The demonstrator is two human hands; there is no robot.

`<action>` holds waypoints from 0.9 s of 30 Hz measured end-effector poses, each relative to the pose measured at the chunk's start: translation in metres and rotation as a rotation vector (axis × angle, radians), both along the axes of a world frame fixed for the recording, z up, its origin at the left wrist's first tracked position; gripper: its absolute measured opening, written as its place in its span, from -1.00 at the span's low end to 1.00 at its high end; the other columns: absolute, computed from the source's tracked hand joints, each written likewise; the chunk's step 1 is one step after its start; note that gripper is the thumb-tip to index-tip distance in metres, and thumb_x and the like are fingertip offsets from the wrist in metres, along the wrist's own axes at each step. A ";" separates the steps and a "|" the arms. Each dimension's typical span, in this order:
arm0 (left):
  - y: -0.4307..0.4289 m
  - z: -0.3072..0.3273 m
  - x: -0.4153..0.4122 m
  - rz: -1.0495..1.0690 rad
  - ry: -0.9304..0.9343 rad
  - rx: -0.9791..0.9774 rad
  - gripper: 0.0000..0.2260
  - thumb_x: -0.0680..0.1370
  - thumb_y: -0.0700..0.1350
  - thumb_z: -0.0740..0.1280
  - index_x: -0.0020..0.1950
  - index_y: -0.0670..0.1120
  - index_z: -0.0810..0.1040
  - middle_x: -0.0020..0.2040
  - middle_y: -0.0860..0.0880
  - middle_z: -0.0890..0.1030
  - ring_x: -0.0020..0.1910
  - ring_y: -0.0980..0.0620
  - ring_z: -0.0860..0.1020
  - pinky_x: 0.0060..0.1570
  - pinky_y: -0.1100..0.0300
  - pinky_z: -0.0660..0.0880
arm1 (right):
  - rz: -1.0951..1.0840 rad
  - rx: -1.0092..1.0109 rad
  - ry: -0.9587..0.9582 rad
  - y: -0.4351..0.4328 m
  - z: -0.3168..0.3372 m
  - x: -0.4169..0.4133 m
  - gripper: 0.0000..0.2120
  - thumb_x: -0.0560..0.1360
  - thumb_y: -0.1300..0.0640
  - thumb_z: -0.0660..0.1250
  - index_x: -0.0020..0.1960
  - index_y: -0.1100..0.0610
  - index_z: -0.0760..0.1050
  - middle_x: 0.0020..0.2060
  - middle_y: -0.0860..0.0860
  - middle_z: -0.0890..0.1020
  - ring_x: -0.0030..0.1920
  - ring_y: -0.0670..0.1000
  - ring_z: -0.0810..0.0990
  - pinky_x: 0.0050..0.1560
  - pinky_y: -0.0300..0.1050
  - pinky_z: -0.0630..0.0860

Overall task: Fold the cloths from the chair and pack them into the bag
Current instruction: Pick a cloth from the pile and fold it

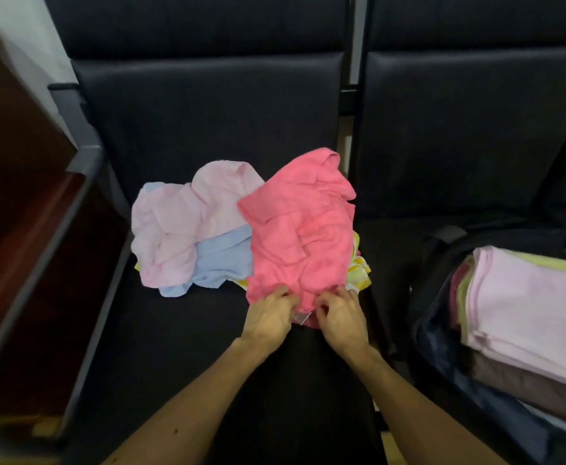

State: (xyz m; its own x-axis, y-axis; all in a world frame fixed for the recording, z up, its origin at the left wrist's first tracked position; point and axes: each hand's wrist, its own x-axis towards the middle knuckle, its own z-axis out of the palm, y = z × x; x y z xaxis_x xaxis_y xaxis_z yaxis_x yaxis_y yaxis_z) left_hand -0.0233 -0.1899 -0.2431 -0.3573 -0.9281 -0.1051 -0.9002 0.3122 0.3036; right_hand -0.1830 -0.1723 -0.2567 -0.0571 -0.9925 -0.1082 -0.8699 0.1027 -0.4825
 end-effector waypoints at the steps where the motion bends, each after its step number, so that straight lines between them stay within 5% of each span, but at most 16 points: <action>1: 0.003 0.001 0.002 0.011 0.021 0.014 -0.84 0.63 -0.16 0.21 0.13 -0.06 0.57 0.19 0.04 0.50 0.07 -0.01 0.52 -0.21 0.14 0.31 | 0.011 0.009 -0.018 0.002 0.002 -0.001 -0.84 0.55 0.09 0.29 0.04 0.06 0.63 0.09 0.02 0.52 0.16 0.07 0.38 0.14 -0.08 0.43; 6: 0.018 0.018 0.012 -0.028 0.065 0.007 -0.83 0.60 0.02 0.24 0.05 -0.05 0.49 0.17 0.07 0.42 0.02 0.04 0.45 -0.22 0.16 0.33 | 0.072 0.014 -0.056 0.018 0.024 -0.003 -0.84 0.49 -0.02 0.35 -0.09 0.06 0.59 0.04 -0.08 0.50 0.12 -0.03 0.38 0.12 -0.05 0.44; 11: 0.037 0.078 0.009 -0.165 0.053 -0.110 -0.85 0.48 0.02 0.28 -0.20 -0.01 0.38 -0.07 0.08 0.41 -0.01 0.04 0.37 0.01 0.09 0.37 | -0.087 0.133 -0.391 0.036 0.091 0.006 -0.86 0.59 0.07 0.20 -0.13 0.06 0.44 -0.16 -0.01 0.55 -0.16 0.00 0.51 -0.14 -0.06 0.44; 13: 0.044 0.112 0.006 -0.175 0.069 -0.139 -0.80 0.46 -0.02 0.30 -0.27 0.01 0.31 -0.16 0.11 0.40 -0.03 0.04 0.36 0.08 0.07 0.31 | -0.134 0.080 -0.464 0.044 0.122 0.009 -0.82 0.61 0.12 0.17 -0.18 0.05 0.38 -0.20 -0.05 0.46 -0.13 0.01 0.48 -0.06 -0.01 0.47; 16: 0.063 0.167 0.006 -0.062 0.316 -0.121 -0.70 0.48 -0.18 0.31 -0.36 0.00 0.24 -0.33 0.06 0.43 -0.26 0.04 0.40 -0.19 0.16 0.30 | -0.150 -0.016 -0.530 0.059 0.178 0.015 -0.85 0.61 0.11 0.15 -0.11 0.08 0.41 -0.16 -0.04 0.47 -0.07 0.02 0.48 0.05 0.04 0.49; 18: 0.070 0.198 0.012 0.051 0.498 -0.087 -0.71 0.50 -0.25 0.27 -0.35 -0.04 0.27 -0.41 0.05 0.39 -0.41 0.10 0.32 -0.38 0.23 0.24 | -0.102 -0.085 -0.539 0.069 0.219 0.016 -0.87 0.60 0.09 0.20 -0.13 0.03 0.41 -0.18 -0.04 0.49 -0.15 -0.02 0.47 -0.06 -0.02 0.46; 21: 0.091 0.261 0.023 0.074 0.691 -0.201 -0.69 0.49 -0.25 0.24 -0.38 -0.01 0.22 -0.42 0.09 0.31 -0.41 0.14 0.25 -0.37 0.24 0.22 | 0.069 -0.203 -0.587 0.100 0.297 0.012 -0.71 0.46 0.04 0.47 -0.30 0.02 0.39 -0.41 -0.17 0.47 -0.40 -0.18 0.43 -0.29 -0.22 0.40; 24: 0.116 0.330 0.025 -0.006 0.740 -0.377 -0.67 0.45 -0.22 0.27 -0.37 0.00 0.15 -0.44 0.09 0.24 -0.41 0.11 0.19 -0.40 0.23 0.16 | 0.212 -0.255 -0.339 0.130 0.363 0.008 -0.66 0.28 -0.15 0.59 -0.31 0.05 0.51 -0.42 -0.10 0.57 -0.42 -0.12 0.52 -0.39 -0.19 0.47; 27: 0.147 0.395 0.023 -0.056 0.795 -0.533 -0.61 0.52 -0.24 0.31 -0.35 -0.01 0.15 -0.43 0.09 0.23 -0.41 0.12 0.19 -0.40 0.22 0.17 | 0.222 -0.380 -0.123 0.157 0.407 0.008 -0.59 0.33 -0.05 0.54 -0.46 0.10 0.39 -0.53 -0.06 0.43 -0.50 -0.07 0.32 -0.42 -0.16 0.30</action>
State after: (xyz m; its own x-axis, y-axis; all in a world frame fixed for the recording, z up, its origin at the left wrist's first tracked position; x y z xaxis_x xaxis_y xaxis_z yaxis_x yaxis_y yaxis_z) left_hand 0.0000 -0.0434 0.1523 -0.1874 -0.7632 0.6185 -0.4719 0.6221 0.6247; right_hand -0.1749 -0.0150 0.1506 0.1518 -0.9499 0.2732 -0.7850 -0.2838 -0.5506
